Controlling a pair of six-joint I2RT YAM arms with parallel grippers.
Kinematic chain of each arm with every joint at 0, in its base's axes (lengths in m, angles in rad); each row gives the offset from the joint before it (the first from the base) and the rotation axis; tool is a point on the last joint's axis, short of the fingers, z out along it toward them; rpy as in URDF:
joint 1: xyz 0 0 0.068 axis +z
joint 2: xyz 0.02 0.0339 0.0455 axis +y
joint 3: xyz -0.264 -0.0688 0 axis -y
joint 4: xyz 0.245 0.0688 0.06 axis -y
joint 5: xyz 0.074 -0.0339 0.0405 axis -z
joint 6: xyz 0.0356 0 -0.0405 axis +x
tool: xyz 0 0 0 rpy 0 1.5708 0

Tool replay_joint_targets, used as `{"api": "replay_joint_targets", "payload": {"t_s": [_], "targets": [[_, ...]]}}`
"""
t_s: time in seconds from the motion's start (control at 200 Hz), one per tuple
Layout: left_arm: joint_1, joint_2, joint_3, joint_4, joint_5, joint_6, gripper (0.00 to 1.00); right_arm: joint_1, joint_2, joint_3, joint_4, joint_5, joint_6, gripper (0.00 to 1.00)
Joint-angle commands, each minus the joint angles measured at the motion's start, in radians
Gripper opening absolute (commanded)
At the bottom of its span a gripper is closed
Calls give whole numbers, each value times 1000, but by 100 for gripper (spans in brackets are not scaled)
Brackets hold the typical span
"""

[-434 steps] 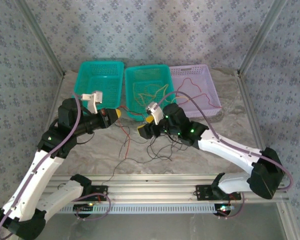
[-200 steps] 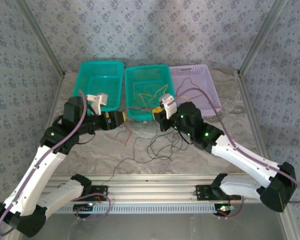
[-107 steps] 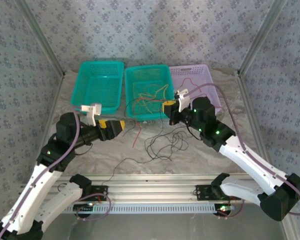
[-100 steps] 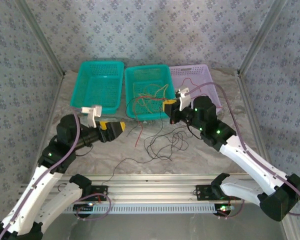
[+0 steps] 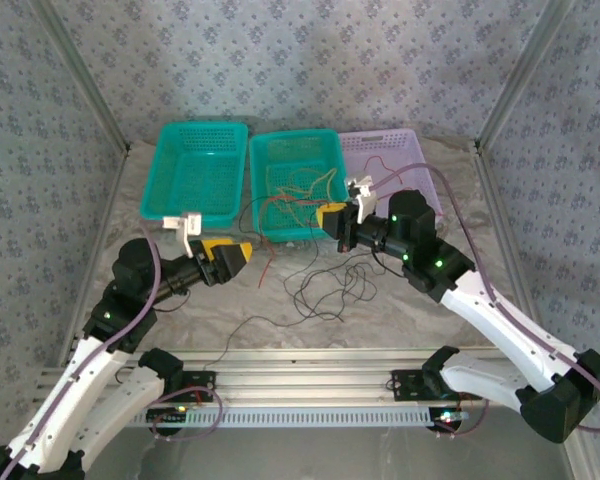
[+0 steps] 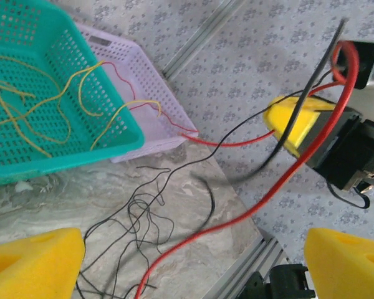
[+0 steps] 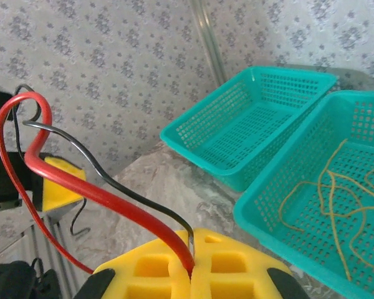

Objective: Untangle the cables

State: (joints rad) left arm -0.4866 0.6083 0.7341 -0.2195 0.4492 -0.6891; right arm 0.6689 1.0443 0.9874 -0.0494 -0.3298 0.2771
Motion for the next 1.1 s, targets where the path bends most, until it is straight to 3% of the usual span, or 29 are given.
{"api": "replay_joint_targets", "payload": {"t_s": [0.0,0.135,0.195,0.395,0.485,0.67,0.839,1.094], "targets": [[-4,14,41,63,24,41,88,23,11,31,-9,-50,-2,0],[-3,28,42,68,18,60,85,42,26,40,-12,-79,-11,0],[-3,39,41,71,16,65,77,54,32,45,-18,-82,-18,0],[-3,42,50,66,-3,78,32,62,34,52,-40,-66,-30,0],[-1,39,83,14,-27,108,0,63,33,54,-63,-60,-43,0],[9,17,177,-156,-135,192,0,29,-13,23,-151,91,-63,0],[46,25,303,-327,-297,272,0,-158,-75,-68,-179,112,70,0],[79,163,591,-407,-456,349,0,-363,-145,-159,-222,133,186,0]]}}
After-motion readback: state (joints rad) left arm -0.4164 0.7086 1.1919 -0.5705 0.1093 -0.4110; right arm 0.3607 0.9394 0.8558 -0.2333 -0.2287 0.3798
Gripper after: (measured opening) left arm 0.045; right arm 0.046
